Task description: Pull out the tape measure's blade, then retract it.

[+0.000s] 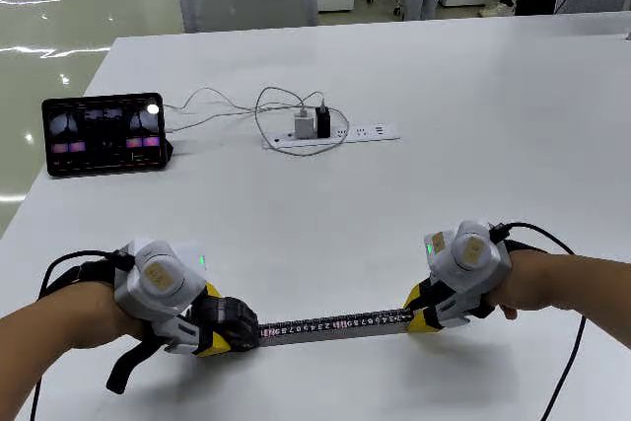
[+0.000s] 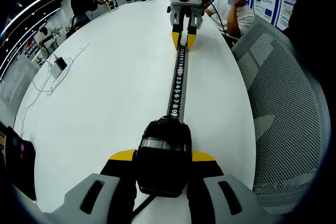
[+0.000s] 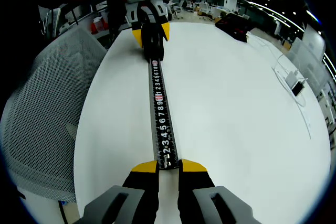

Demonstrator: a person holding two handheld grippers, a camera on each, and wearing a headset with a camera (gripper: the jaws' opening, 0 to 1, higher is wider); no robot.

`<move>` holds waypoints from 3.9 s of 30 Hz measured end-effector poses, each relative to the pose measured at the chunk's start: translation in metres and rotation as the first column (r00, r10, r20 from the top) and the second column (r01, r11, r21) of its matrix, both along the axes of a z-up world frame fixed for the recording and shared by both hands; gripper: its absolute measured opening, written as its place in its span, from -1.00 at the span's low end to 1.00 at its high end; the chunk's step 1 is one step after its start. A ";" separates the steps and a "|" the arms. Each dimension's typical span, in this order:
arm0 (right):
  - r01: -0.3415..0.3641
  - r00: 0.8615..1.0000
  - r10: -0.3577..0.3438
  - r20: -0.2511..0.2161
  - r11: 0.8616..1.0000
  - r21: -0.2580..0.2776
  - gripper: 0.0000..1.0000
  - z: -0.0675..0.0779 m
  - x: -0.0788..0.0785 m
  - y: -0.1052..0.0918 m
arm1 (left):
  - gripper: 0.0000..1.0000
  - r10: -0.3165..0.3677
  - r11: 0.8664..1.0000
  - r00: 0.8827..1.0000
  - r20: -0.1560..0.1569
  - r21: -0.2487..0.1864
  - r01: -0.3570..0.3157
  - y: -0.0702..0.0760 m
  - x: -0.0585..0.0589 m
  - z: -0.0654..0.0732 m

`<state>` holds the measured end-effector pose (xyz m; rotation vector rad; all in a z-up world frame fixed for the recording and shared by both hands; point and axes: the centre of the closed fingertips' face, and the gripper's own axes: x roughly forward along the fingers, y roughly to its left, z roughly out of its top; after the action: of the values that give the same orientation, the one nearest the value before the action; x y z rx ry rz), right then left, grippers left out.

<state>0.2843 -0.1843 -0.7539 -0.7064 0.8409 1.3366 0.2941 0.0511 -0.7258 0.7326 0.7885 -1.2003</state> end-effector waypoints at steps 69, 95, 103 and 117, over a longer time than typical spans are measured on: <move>-0.093 0.993 0.101 0.053 0.985 -0.146 -0.70 0.003 -0.003 -0.014 | -0.02 0.007 0.998 1.000 0.025 0.064 -0.008 0.017 -0.008 0.009; 0.022 0.998 -0.017 0.059 0.995 -0.094 -0.10 0.028 -0.009 -0.023 | 0.98 0.206 0.974 0.974 -0.093 -0.081 -0.214 0.026 -0.030 0.021; 0.136 0.988 -0.134 0.081 0.990 -0.027 0.11 0.041 -0.003 -0.030 | 0.98 0.338 0.914 0.938 -0.081 -0.211 -0.347 0.033 -0.018 0.037; 0.393 0.911 -0.408 0.065 0.904 0.166 0.36 0.060 -0.001 -0.049 | 0.98 0.611 0.669 0.787 -0.088 -0.473 -0.573 0.064 -0.002 0.068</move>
<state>0.2835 -0.2338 -0.6942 -0.4450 0.7491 0.9717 0.2921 0.1148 -0.6575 0.0745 0.5581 -0.7030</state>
